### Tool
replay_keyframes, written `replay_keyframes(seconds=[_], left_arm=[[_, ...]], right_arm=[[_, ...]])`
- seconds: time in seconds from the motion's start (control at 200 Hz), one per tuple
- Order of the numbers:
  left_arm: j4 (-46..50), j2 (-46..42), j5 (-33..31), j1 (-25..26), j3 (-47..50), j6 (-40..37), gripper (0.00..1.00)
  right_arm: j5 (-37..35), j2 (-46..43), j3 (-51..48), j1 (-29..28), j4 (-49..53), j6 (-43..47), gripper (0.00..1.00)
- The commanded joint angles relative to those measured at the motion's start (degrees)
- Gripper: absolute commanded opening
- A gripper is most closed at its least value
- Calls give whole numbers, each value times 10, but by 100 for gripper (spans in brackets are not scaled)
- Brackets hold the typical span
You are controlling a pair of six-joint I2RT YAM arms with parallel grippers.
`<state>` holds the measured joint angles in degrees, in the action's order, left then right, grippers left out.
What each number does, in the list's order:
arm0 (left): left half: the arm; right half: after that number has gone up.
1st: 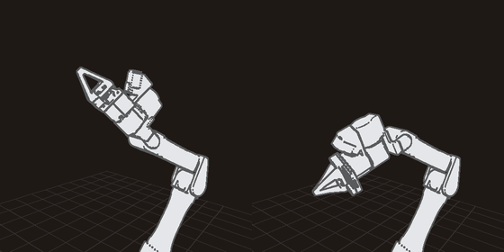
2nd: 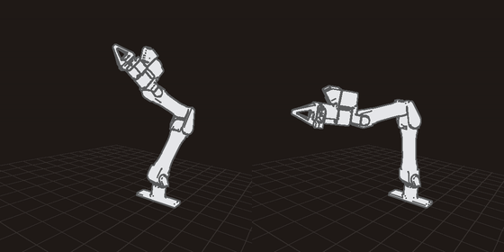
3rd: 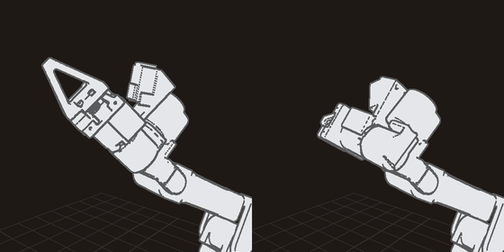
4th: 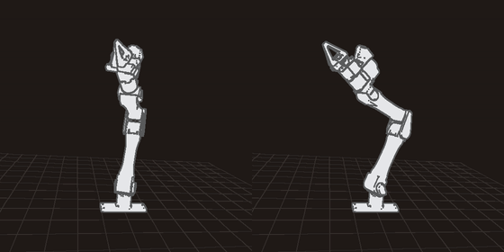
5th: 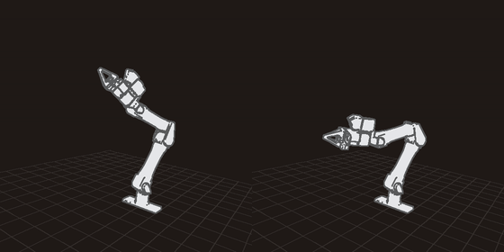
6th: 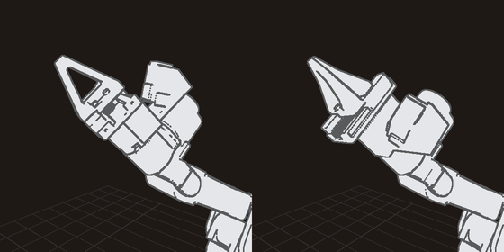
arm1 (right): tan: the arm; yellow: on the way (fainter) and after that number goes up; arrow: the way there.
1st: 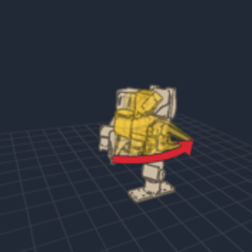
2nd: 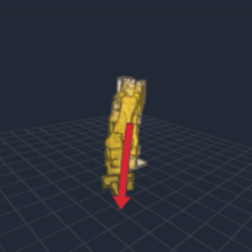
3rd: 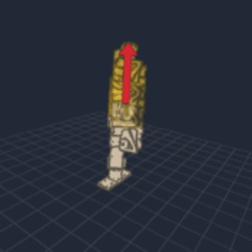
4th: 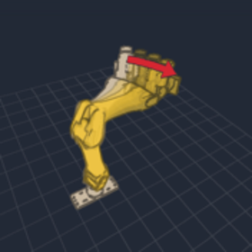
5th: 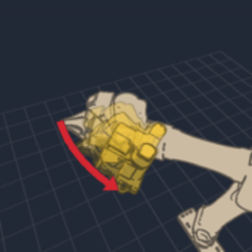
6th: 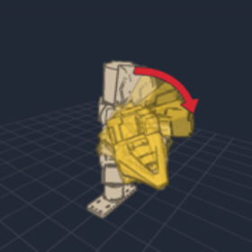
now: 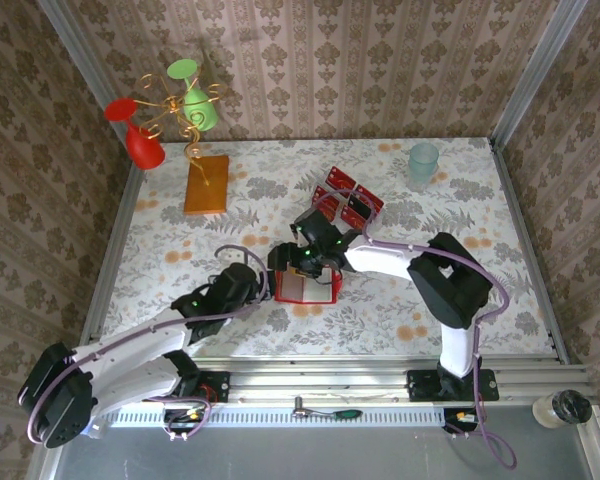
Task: Put the credit cards into the card holder
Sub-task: Turn over the card slot at the card holder.
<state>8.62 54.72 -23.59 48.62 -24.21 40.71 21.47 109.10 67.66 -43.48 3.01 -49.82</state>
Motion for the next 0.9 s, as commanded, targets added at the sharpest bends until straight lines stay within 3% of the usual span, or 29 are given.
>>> replay_keyframes(seconds=[0.0,0.21,0.575,0.675,0.895], left_arm=[[-4,-10,-8,-10,5,3,100],[-6,-1,-6,-13,9,2,100],[-11,28,-2,-14,8,3,100],[-13,36,0,-14,5,3,100],[-21,56,7,-13,-4,-4,100]], right_arm=[[11,32,12,-9,2,-11,73],[36,44,19,-9,0,-3,73],[37,-14,1,14,34,32,69],[33,-23,-9,21,46,44,58],[31,-26,-40,22,46,53,16]])
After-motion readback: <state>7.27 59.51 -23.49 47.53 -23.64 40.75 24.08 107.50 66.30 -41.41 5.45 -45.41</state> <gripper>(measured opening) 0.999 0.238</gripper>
